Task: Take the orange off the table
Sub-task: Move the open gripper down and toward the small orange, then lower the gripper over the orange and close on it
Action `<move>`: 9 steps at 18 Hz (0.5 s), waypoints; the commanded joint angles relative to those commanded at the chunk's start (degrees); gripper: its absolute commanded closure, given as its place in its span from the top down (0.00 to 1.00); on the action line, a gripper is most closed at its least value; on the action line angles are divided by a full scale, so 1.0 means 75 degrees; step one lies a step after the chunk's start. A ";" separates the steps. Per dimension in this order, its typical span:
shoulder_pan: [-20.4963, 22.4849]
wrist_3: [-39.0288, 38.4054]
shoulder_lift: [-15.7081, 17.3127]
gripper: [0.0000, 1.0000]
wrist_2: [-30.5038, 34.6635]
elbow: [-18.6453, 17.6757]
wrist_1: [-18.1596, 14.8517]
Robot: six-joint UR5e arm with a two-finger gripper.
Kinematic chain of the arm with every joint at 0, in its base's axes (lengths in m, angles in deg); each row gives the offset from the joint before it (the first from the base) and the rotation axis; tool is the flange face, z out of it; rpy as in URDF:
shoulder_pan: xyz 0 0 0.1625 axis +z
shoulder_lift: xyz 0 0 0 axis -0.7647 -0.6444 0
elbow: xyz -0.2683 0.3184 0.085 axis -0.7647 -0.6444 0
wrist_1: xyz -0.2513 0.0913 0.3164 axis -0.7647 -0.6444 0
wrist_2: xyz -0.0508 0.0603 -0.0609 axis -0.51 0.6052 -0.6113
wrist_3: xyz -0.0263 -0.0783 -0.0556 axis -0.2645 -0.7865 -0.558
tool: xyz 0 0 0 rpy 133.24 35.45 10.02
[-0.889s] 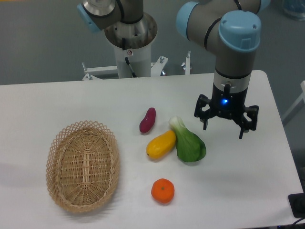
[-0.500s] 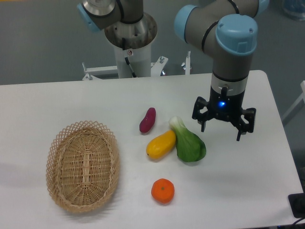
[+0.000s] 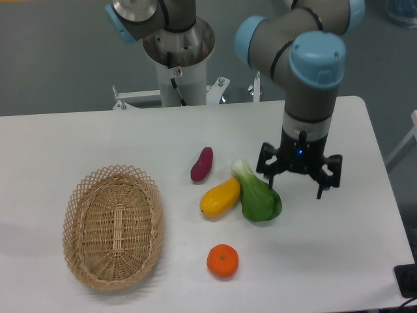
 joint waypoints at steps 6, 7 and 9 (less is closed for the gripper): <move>-0.0563 -0.0915 -0.0878 1.00 -0.0047 0.0093 0.0058; -0.0599 -0.1126 -0.0961 1.00 -0.0082 0.0175 0.0059; -0.0646 -0.1303 -0.1078 1.00 -0.0466 0.0130 0.0035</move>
